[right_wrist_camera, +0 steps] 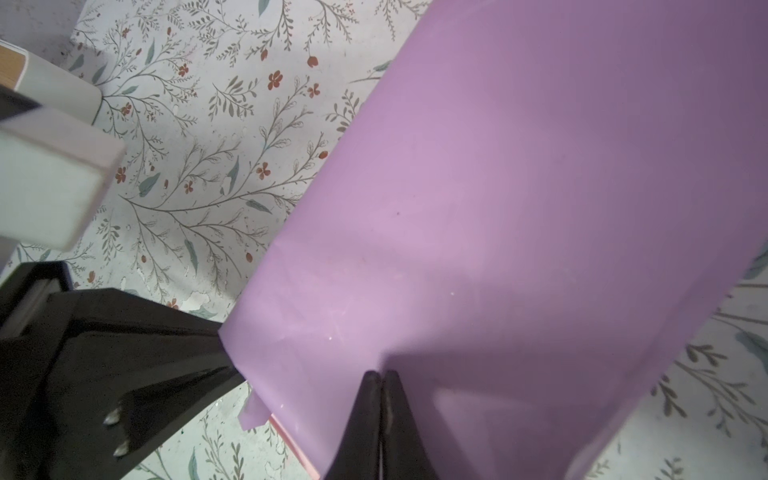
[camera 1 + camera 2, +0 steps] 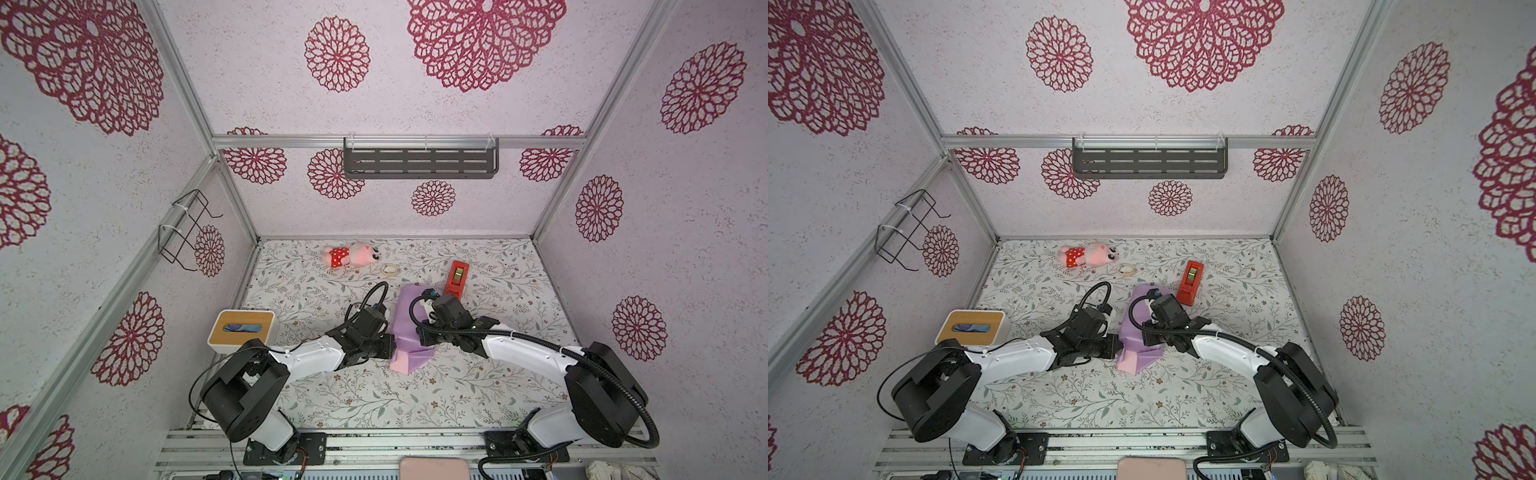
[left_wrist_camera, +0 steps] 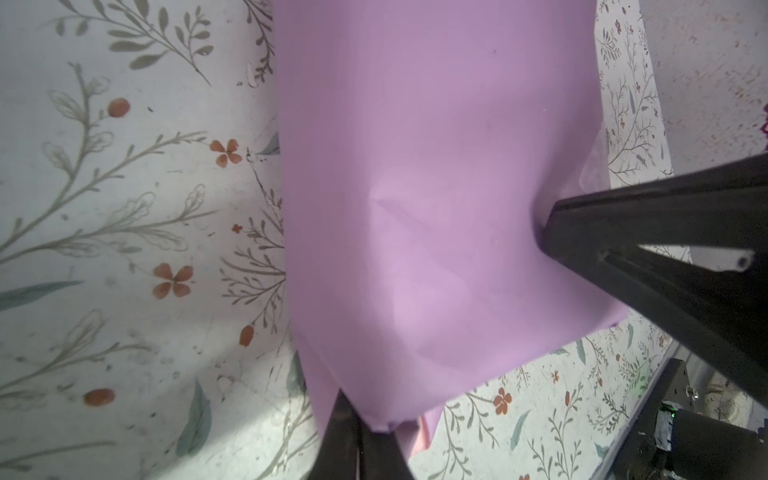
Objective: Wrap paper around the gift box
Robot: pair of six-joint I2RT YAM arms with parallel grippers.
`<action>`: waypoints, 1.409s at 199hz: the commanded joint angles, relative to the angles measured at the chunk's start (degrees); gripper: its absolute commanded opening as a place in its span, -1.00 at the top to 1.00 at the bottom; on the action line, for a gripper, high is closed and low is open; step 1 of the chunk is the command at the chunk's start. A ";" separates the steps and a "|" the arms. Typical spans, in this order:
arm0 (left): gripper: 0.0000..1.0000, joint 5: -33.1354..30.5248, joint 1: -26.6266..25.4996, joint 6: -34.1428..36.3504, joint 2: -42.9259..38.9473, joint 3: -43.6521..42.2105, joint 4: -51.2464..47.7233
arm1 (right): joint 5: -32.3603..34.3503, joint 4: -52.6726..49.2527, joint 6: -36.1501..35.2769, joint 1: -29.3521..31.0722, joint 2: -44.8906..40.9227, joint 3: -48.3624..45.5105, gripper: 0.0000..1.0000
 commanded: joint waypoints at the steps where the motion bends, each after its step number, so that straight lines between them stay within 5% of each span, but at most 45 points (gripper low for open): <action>1: 0.85 -1.88 -0.90 -0.36 1.00 1.06 3.78 | -1.44 -4.25 0.83 0.30 1.73 -1.58 0.85; 280: 0.63 -9.75 -5.24 -2.26 9.33 -3.44 17.25 | -1.44 -4.59 0.50 0.30 2.35 -1.21 0.88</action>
